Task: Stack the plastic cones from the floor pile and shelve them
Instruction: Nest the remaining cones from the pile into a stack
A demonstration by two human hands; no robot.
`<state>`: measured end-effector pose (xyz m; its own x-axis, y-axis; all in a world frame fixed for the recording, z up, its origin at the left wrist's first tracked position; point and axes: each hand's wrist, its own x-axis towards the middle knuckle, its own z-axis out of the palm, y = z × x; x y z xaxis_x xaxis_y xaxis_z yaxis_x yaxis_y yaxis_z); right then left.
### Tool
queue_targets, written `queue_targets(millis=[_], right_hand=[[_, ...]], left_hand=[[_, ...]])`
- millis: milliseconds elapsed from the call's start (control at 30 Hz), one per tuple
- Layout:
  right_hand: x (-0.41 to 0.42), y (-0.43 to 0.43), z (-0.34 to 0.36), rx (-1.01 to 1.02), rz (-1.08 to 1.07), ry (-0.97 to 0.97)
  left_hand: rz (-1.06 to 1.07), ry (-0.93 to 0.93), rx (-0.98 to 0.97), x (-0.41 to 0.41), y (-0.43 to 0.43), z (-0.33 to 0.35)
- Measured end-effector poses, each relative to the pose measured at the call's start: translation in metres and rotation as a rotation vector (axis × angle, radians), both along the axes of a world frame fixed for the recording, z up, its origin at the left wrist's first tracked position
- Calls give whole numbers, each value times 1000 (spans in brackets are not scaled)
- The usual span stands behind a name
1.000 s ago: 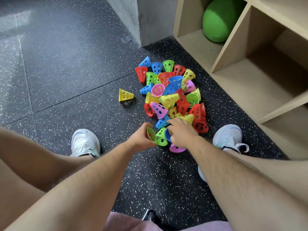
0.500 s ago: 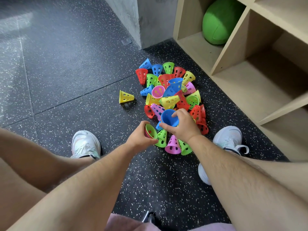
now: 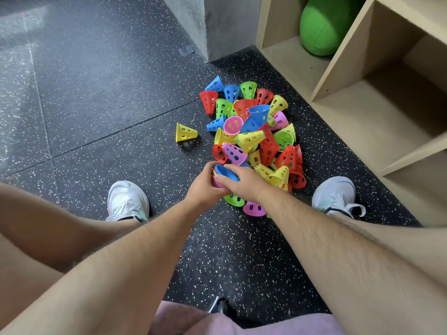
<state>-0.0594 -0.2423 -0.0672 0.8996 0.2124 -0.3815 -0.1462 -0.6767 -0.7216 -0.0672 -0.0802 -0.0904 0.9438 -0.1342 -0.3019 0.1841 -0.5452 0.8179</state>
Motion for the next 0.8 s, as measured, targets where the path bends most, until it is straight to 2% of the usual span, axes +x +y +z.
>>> queue_targets(millis=[167,267,433,533,700,800], right_hand=[[-6,-9,-16,-156,57,-95],[-13,-15,-20,-228,166,-158],[-17,-12,-25,-218,202,-286],[-14,-5,-26,-270,228,-270],[-19,-10,-33,-578,406,-190],[-22,-11,-33,-660,504,-147]], left_hand=[[16,67,50,-3,15,-10],[19,85,56,-5,22,-17],[19,106,35,-9,25,-19],[35,114,12,-9,23,-23],[32,136,36,-12,21,-25],[23,147,46,-12,22,-26]])
